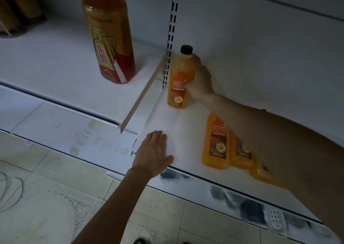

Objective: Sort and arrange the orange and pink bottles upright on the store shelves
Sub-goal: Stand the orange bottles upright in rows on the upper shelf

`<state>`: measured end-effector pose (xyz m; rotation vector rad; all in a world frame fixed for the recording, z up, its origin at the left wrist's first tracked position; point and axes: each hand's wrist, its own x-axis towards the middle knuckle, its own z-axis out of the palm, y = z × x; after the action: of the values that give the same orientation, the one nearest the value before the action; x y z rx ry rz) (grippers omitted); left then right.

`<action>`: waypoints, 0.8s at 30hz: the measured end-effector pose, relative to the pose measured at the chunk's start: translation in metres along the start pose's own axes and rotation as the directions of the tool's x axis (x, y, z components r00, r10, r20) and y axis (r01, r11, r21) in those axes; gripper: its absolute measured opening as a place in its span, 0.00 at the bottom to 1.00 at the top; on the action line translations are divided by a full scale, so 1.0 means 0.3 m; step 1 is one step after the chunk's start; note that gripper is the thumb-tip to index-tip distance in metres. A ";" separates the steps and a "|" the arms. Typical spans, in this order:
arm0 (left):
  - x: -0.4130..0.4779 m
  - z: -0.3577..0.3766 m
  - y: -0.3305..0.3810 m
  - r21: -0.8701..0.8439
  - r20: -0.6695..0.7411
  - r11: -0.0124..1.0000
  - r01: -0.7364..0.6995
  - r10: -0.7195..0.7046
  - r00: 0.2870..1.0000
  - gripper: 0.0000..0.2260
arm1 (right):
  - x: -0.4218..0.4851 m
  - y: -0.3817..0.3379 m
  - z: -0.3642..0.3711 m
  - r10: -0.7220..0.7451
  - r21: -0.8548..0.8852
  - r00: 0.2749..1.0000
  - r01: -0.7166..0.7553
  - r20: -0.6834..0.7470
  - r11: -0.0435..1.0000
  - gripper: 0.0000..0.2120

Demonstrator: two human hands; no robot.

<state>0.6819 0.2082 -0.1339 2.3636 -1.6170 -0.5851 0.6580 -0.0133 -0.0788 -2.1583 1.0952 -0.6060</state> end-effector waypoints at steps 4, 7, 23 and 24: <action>0.006 0.006 0.007 -0.017 0.016 1.000 0.022 -0.022 1.000 0.32 | 0.026 -0.025 0.022 -0.030 -0.001 0.997 0.030 -0.069 1.000 0.35; 0.013 0.015 0.014 -0.002 0.004 1.000 0.021 -0.021 1.000 0.33 | 0.035 -0.040 0.025 0.008 -0.013 0.996 -0.009 -0.094 1.000 0.32; 0.012 0.021 0.107 -0.027 -0.051 0.992 0.122 -0.123 0.991 0.26 | -0.077 0.110 -0.190 0.201 -0.473 0.962 -0.091 0.187 0.876 0.30; 0.009 0.022 0.139 -0.113 -0.082 0.986 0.127 -0.136 0.987 0.26 | -0.103 0.149 -0.221 0.234 -0.584 0.944 -0.057 0.234 0.810 0.34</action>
<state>0.6447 0.1905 -0.1240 2.3943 -1.3651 -0.5663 0.5744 -0.0296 -0.0682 -2.5158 1.3802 0.1582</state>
